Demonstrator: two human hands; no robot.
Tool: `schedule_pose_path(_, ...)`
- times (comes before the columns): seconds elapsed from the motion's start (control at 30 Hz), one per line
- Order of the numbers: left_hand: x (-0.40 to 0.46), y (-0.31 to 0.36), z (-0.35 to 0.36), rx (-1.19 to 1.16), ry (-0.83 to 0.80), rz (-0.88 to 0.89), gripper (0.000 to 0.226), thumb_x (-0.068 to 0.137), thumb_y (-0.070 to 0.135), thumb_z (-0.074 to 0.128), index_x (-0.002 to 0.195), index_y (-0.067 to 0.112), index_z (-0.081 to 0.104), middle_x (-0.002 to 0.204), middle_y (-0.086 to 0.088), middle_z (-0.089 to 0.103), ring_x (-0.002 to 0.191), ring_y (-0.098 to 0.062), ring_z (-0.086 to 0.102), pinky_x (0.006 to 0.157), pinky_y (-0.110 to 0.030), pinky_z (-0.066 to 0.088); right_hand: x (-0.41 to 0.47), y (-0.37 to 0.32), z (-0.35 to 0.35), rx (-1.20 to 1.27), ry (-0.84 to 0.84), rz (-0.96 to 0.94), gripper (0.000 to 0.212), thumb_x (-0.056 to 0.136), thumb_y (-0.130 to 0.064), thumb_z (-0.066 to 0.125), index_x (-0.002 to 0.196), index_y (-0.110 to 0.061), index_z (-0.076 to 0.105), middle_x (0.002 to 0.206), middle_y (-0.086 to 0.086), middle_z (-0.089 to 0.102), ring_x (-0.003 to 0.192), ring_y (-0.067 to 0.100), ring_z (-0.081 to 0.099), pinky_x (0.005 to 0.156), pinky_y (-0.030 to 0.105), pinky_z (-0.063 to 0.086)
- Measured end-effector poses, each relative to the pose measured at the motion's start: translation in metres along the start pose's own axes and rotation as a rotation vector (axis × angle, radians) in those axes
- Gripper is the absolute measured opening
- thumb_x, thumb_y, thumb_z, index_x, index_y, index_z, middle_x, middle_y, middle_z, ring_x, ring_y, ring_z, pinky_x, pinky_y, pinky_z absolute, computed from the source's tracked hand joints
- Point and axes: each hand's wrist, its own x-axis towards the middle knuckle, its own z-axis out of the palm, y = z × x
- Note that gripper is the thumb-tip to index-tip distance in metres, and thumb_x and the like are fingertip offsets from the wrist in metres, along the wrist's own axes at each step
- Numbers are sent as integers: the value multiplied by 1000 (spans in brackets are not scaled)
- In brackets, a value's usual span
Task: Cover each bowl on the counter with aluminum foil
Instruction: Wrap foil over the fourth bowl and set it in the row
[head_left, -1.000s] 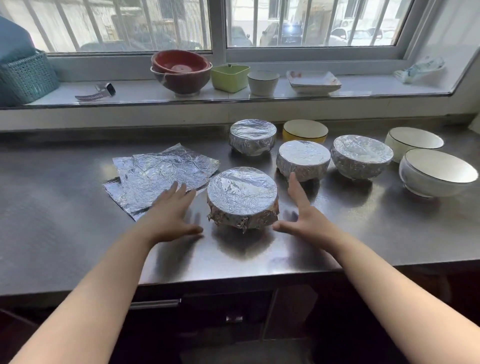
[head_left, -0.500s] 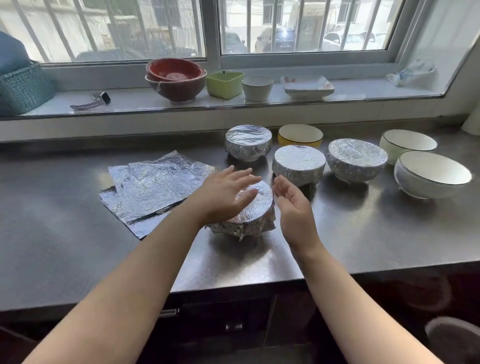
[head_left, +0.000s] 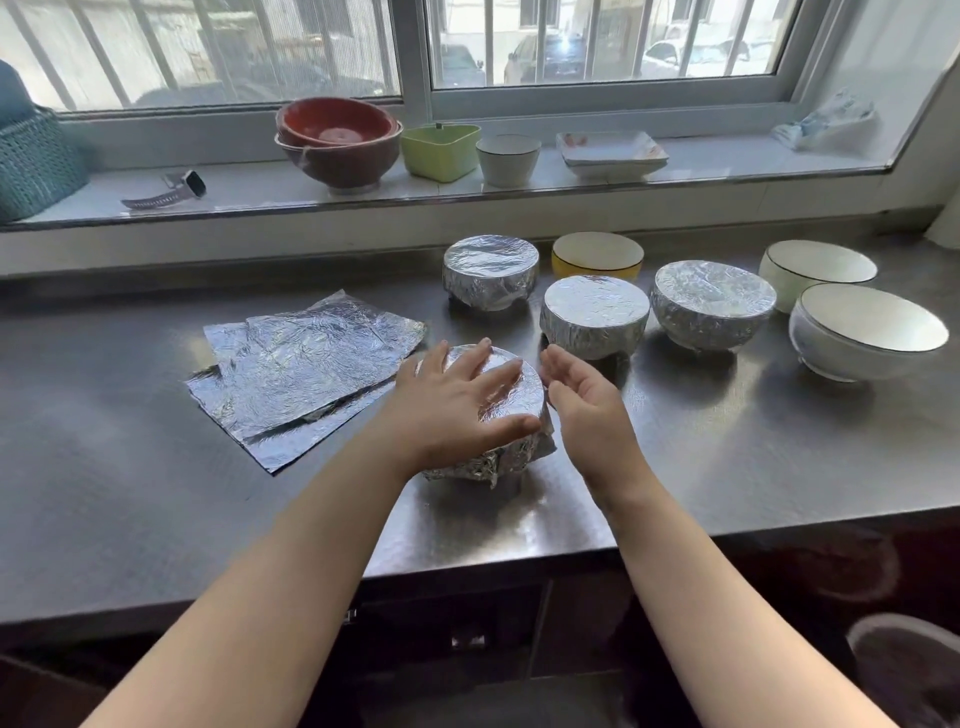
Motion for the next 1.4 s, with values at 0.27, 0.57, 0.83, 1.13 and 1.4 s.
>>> schedule_pose_path(0.27, -3, 5, 0, -26, 25, -28, 103, 54, 93, -2, 149, 54, 5, 164, 9, 1, 150, -29, 1, 117, -52, 11, 1, 3, 5, -323, 27, -91, 40, 102, -14, 41, 141, -11, 50, 142, 0, 54, 132, 10, 47, 114, 29, 34)
schedule_pose_path(0.57, -3, 4, 4, -32, 57, -35, 106, 53, 97, -3, 149, 53, 6, 164, 11, 3, 150, -27, 3, 117, -52, 12, 14, 5, -6, -231, -30, -39, 33, 99, -5, 47, 129, -7, 61, 124, 2, 65, 113, 12, 61, 104, 31, 46)
schedule_pose_path(0.83, -2, 3, 5, -18, 56, -35, 105, 55, 96, -4, 150, 52, 6, 164, 12, 3, 150, -26, 2, 117, -53, 13, -12, 17, 7, -161, 122, -177, 42, 96, -3, 54, 136, -15, 55, 134, 1, 58, 120, 8, 56, 102, 24, 47)
schedule_pose_path(1.13, -1, 2, 7, -10, 51, -25, 105, 54, 97, -7, 149, 54, 3, 164, 13, 2, 150, -26, 2, 117, -51, 12, 2, 22, -2, -180, -4, -148, 40, 96, -5, 51, 135, -12, 55, 131, -2, 60, 117, 1, 54, 97, 8, 39)
schedule_pose_path(1.4, -1, 2, 6, -12, 59, -22, 110, 50, 99, -11, 149, 53, 5, 163, 13, 3, 150, -27, 4, 117, -51, 14, -6, 36, 7, -166, 41, -173, 40, 103, -17, 46, 142, -12, 48, 143, -3, 51, 130, -3, 42, 109, 12, 31)
